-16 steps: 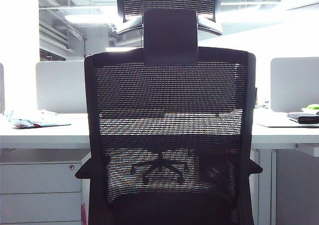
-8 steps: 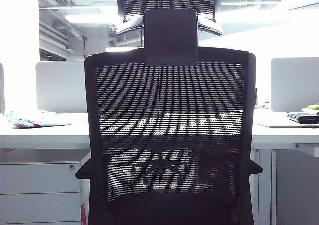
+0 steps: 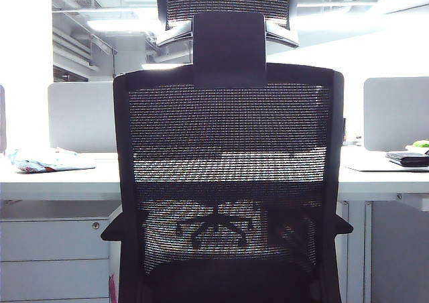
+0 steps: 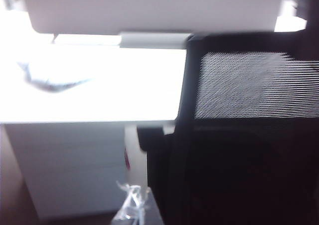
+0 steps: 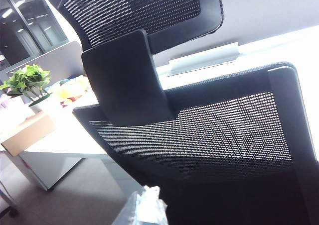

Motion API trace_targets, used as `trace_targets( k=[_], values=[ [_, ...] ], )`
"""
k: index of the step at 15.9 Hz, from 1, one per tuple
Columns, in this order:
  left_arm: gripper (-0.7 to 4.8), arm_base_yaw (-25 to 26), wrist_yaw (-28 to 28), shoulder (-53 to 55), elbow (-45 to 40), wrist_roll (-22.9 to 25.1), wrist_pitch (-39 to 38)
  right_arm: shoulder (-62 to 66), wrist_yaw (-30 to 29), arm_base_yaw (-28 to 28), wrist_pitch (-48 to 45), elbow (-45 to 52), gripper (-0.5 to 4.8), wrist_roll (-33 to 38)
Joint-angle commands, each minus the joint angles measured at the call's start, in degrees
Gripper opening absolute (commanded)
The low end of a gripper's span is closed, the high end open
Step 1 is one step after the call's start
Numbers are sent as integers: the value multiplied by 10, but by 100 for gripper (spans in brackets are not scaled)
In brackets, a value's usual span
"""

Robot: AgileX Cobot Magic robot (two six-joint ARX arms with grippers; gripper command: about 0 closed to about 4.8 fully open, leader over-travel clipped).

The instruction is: Push the black chair under the table.

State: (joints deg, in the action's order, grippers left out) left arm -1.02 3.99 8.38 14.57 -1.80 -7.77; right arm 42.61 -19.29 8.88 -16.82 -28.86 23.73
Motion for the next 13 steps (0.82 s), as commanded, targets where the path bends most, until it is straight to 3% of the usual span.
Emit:
trace_targets(
  k=[1,9,13],
  values=[
    [-5,5,1,-38,-45,-34,19,0,-1,0,-7,-2,-6,-2],
    [-5,4,-2,-82,-137,-47,80,0,-1,0,-6,-2,-6,-2],
    [-5,4,-3,-82,-141,-46,76,0,-1,0,3,-2,-6,-2]
  ],
)
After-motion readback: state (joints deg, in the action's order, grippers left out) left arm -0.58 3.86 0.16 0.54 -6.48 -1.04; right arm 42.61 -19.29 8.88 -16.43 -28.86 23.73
